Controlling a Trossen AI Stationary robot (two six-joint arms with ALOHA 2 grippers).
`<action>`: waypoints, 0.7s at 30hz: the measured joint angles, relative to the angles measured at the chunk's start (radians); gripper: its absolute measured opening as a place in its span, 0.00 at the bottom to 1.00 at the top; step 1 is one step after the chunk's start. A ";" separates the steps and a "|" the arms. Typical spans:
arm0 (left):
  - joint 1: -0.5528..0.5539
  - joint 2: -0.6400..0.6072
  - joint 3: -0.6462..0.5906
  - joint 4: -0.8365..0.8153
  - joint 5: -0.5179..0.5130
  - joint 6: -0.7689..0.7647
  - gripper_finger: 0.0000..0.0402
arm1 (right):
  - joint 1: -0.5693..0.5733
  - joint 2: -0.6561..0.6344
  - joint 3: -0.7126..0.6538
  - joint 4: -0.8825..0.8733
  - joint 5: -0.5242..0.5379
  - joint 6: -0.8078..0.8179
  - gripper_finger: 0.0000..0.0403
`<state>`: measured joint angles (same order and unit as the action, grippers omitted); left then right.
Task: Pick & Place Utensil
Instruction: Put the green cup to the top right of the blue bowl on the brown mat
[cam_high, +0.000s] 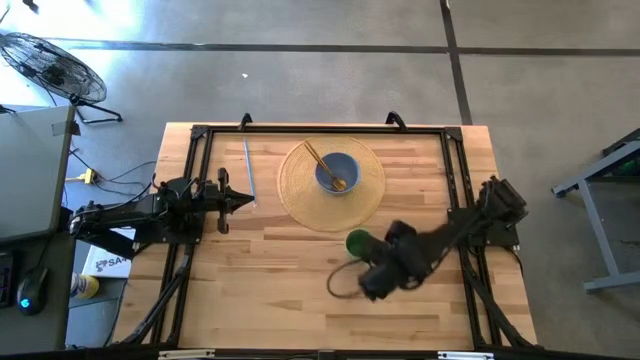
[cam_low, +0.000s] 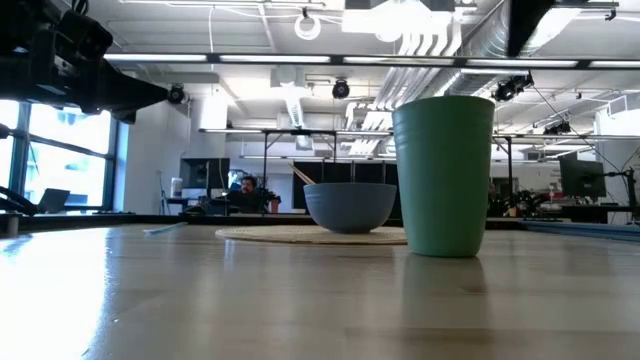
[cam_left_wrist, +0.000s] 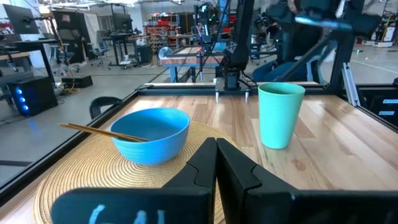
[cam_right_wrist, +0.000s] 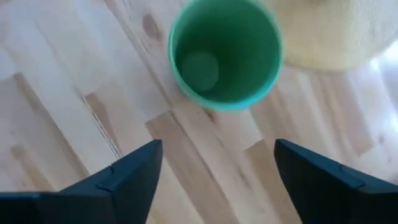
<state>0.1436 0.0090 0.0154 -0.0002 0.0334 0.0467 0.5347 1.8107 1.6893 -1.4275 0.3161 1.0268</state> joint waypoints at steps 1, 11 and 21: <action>0.000 0.000 0.000 0.000 0.000 0.000 0.00 | 0.021 0.000 -0.026 0.017 0.013 0.051 0.77; 0.000 0.000 0.000 0.000 0.000 0.000 0.00 | 0.143 0.000 -0.362 0.347 0.015 0.275 0.84; 0.000 0.000 0.000 0.000 0.000 0.000 0.00 | 0.217 0.000 -0.444 0.499 0.253 0.288 0.85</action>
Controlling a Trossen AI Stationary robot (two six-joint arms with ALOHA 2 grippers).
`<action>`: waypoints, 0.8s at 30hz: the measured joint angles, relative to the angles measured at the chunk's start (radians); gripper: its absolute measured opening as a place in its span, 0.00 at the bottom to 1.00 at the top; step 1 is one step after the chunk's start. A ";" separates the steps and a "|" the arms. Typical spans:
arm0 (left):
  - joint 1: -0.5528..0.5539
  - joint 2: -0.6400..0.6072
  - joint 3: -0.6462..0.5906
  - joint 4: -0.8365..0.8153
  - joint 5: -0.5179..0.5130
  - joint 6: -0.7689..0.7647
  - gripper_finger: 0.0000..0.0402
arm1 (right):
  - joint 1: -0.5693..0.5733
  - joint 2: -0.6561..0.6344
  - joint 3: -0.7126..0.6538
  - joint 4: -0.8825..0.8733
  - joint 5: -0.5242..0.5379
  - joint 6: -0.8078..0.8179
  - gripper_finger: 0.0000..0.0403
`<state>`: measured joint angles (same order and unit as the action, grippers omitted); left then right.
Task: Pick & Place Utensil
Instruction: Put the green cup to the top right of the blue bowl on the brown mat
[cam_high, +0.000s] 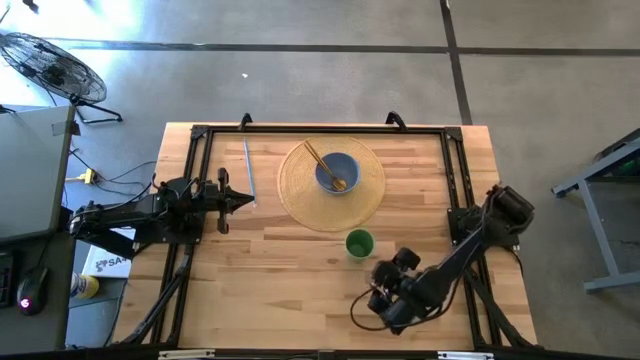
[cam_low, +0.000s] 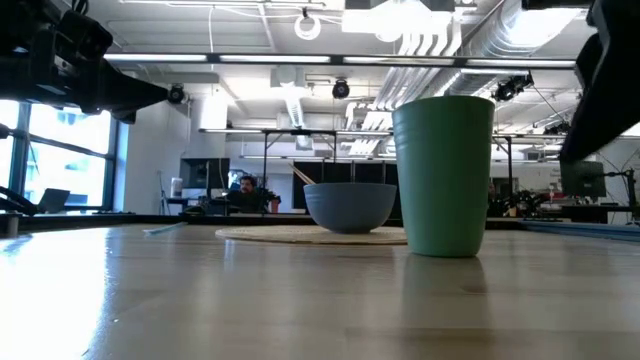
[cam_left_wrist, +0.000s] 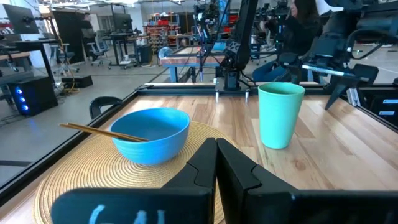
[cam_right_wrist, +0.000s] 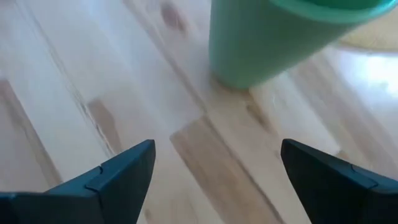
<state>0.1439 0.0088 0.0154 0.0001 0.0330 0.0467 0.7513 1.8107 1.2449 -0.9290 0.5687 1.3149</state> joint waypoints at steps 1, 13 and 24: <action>0.000 0.000 0.000 0.000 0.000 0.000 0.00 | 0.006 0.000 0.000 0.002 0.037 0.011 0.85; 0.000 0.000 0.000 0.000 0.000 0.000 0.00 | 0.047 0.056 0.000 -0.050 0.211 0.144 0.88; 0.000 0.000 0.000 0.000 0.000 0.000 0.00 | 0.058 0.072 -0.225 0.298 0.307 0.146 0.99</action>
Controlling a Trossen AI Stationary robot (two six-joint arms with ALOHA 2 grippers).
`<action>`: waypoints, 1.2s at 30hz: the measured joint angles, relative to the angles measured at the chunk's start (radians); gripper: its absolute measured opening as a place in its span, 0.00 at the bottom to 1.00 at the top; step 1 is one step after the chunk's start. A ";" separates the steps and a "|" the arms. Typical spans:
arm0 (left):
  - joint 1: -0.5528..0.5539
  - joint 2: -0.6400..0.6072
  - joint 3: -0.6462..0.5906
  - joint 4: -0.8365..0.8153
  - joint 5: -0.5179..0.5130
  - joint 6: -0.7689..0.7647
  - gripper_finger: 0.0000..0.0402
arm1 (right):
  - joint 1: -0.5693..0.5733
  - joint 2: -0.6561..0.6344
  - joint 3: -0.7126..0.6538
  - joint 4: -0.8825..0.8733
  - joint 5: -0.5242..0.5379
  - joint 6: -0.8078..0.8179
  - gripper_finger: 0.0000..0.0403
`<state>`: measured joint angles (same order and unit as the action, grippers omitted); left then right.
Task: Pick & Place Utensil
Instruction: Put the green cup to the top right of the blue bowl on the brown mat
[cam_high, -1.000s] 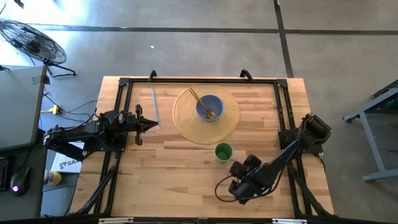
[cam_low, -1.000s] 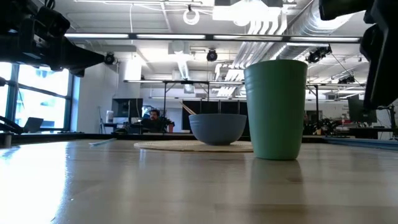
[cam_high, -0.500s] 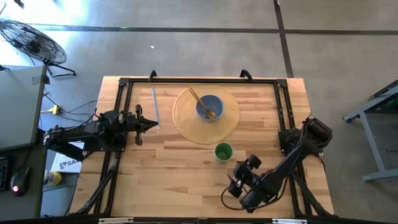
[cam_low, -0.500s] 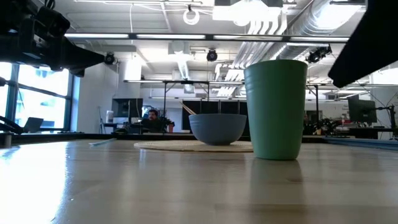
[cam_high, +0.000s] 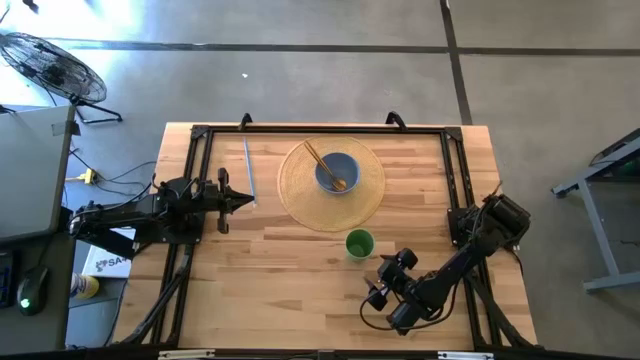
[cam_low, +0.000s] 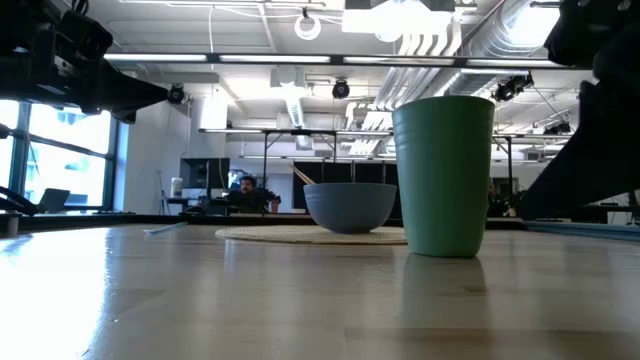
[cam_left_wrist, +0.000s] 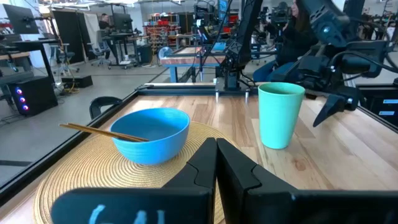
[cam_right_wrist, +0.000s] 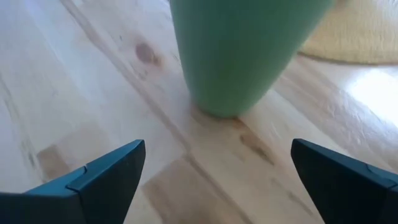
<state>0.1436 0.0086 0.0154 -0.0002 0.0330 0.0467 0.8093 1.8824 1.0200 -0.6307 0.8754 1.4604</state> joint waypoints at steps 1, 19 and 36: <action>0.000 0.000 0.000 0.000 0.000 0.000 0.00 | 0.000 0.000 -0.022 0.038 0.024 -0.015 0.99; 0.000 0.000 0.000 0.000 0.000 0.000 0.00 | -0.070 -0.076 -0.303 0.583 0.174 -0.394 0.99; 0.000 0.000 0.000 0.000 0.000 0.000 0.00 | -0.228 -0.084 -0.506 1.324 0.001 -0.973 0.99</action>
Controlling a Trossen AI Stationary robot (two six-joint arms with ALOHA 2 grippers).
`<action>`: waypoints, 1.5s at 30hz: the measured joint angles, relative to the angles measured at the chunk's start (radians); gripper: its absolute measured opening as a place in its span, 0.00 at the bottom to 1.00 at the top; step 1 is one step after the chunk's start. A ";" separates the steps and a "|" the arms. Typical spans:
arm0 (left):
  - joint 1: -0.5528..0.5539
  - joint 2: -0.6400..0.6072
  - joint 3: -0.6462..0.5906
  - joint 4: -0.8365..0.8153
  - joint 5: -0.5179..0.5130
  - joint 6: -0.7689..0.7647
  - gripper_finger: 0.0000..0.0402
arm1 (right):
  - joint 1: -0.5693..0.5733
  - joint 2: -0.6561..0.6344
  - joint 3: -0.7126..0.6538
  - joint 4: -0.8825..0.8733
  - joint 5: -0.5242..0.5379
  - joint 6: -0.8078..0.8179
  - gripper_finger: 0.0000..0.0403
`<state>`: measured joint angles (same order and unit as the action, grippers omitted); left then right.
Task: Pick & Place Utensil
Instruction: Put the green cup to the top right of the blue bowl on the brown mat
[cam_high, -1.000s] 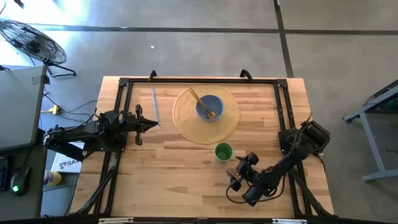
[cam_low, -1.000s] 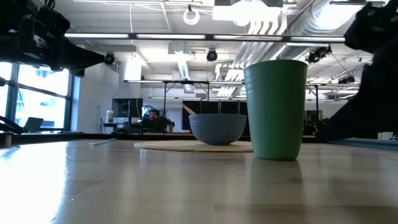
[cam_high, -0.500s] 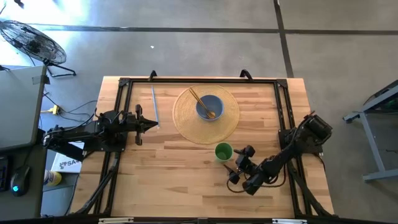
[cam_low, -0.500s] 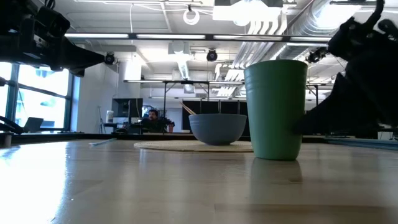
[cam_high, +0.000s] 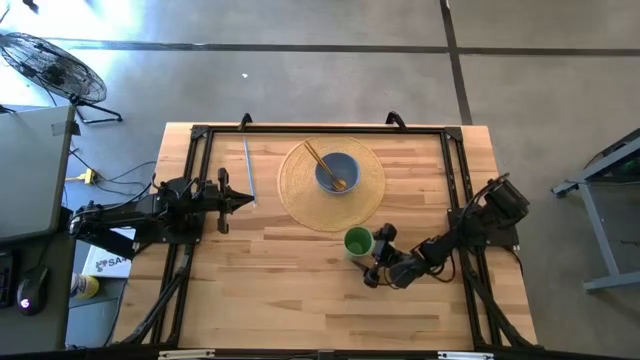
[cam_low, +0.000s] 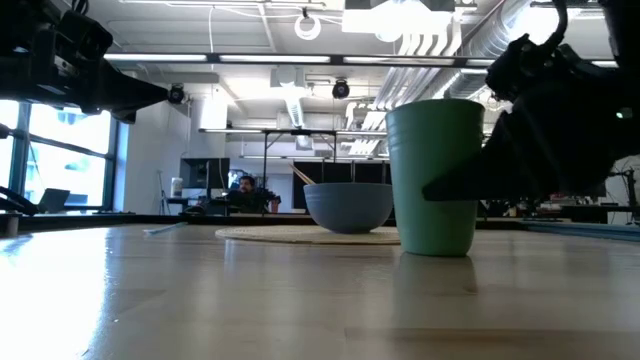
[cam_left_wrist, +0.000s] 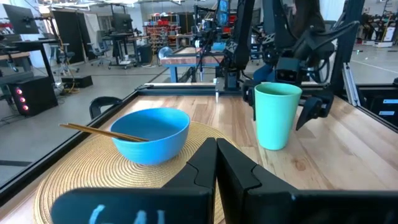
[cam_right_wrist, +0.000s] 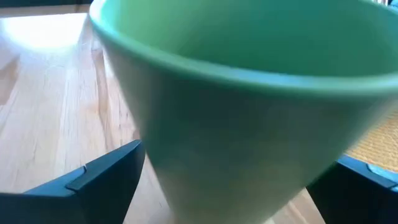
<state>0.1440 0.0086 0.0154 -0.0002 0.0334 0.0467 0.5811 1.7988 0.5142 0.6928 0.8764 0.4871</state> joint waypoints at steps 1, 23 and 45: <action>0.000 0.000 0.000 0.000 0.000 0.000 0.00 | -0.007 0.000 0.000 0.011 -0.009 -0.012 0.99; 0.000 0.000 0.000 0.000 0.000 0.000 0.00 | -0.038 -0.015 0.000 0.064 -0.037 -0.069 0.91; 0.000 0.000 0.000 0.000 0.000 0.000 0.00 | -0.220 -0.579 0.001 -0.178 0.157 -0.311 0.89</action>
<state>0.1437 0.0087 0.0154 -0.0002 0.0332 0.0467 0.3615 1.2198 0.5148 0.5148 1.0331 0.1762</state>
